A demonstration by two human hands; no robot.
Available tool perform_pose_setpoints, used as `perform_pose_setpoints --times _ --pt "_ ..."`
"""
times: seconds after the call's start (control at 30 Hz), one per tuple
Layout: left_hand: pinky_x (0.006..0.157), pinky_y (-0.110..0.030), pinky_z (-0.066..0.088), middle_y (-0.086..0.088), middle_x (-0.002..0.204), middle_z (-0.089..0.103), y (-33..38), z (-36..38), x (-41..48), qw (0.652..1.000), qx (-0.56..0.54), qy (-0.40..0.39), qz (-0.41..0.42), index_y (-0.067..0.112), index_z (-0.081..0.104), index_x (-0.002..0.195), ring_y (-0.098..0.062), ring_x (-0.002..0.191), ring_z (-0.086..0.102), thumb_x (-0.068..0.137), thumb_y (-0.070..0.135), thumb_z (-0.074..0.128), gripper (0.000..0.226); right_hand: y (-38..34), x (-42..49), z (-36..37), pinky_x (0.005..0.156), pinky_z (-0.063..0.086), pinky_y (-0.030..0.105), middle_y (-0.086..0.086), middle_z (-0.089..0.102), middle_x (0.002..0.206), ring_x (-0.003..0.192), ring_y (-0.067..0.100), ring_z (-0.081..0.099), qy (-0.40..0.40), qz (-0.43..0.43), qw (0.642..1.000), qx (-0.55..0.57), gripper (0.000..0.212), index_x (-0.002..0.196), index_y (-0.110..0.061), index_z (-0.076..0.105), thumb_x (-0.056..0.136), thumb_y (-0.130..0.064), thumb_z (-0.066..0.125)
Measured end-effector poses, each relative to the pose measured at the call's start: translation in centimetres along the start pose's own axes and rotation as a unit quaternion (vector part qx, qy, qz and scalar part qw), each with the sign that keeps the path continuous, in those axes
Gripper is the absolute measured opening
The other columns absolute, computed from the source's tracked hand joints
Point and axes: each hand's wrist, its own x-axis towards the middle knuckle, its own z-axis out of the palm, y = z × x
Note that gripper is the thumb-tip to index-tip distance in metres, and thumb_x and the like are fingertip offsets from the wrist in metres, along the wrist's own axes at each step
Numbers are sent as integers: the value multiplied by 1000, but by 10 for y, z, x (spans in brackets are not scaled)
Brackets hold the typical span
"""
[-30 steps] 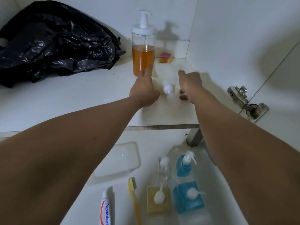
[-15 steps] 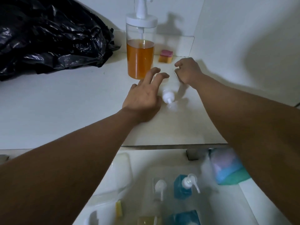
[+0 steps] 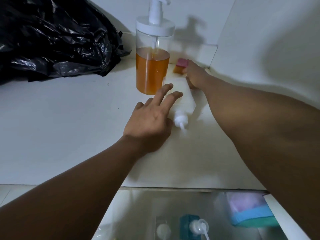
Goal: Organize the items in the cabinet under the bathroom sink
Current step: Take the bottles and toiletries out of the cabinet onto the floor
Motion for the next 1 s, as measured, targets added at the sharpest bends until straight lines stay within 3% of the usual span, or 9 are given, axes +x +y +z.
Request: perform_pose_setpoints --times 0.13,0.23,0.33,0.4,0.47,0.57,0.73,0.83,1.0 --pt "96 -44 43 6 164 18 -1 -1 1 1000 0 5 1 34 29 148 -29 121 53 87 13 49 68 -11 -6 -8 102 39 33 14 48 142 125 34 50 -22 -14 994 -107 46 143 -15 47 97 -9 47" --pt "96 -44 43 5 164 19 0 0 1 1000 7 2 0 33 29 149 -30 122 54 88 12 50 68 -8 -15 -16 87 43 25 9 62 129 117 32 59 46 -63 988 -137 33 122 -7 66 92 -5 52" --pt "96 -43 43 5 164 20 -1 -1 1 1000 7 3 5 33 30 149 -29 125 52 89 14 47 66 -3 -26 -24 64 48 16 -13 72 89 83 15 68 136 -58 987 -64 6 79 -10 70 81 -15 66" --pt "96 -42 42 6 164 21 -2 -3 1 1000 0 -1 5 33 32 150 -28 127 51 89 18 43 64 -5 -40 -32 48 32 10 -23 59 69 59 0 52 182 -34 982 -28 19 76 -12 70 77 -30 78" --pt "97 -39 41 7 164 24 -1 -6 0 1000 -12 -1 3 33 36 149 -26 127 52 86 26 37 64 -6 -53 -39 52 34 14 -20 65 81 64 -2 53 211 -22 977 -22 28 72 -16 66 73 -39 81" --pt "97 -39 43 7 161 30 2 -10 -3 999 -37 0 -1 28 43 145 -26 121 56 88 38 35 59 -4 -76 -43 66 47 27 6 66 93 85 25 64 220 -2 975 -31 24 77 -13 61 73 -29 79" --pt "83 -31 45 8 147 44 7 -14 -15 997 -66 39 -2 23 54 131 -21 111 60 88 71 33 68 10 -108 -43 77 52 34 3 60 99 92 26 61 190 -50 980 -29 30 104 -14 61 82 -29 74" --pt "82 -31 47 9 143 46 4 -15 -17 994 -95 51 4 23 54 129 -18 107 59 88 70 39 64 12 -109 -35 81 49 34 11 63 111 102 30 60 167 -73 980 -76 31 113 -9 64 86 -24 69" --pt "88 -38 52 10 141 42 1 -10 -13 993 -110 52 5 25 49 128 -13 111 52 88 58 52 52 15 -88 -16 97 49 40 12 50 131 122 33 49 109 -22 986 -124 48 134 -21 54 89 -33 66"
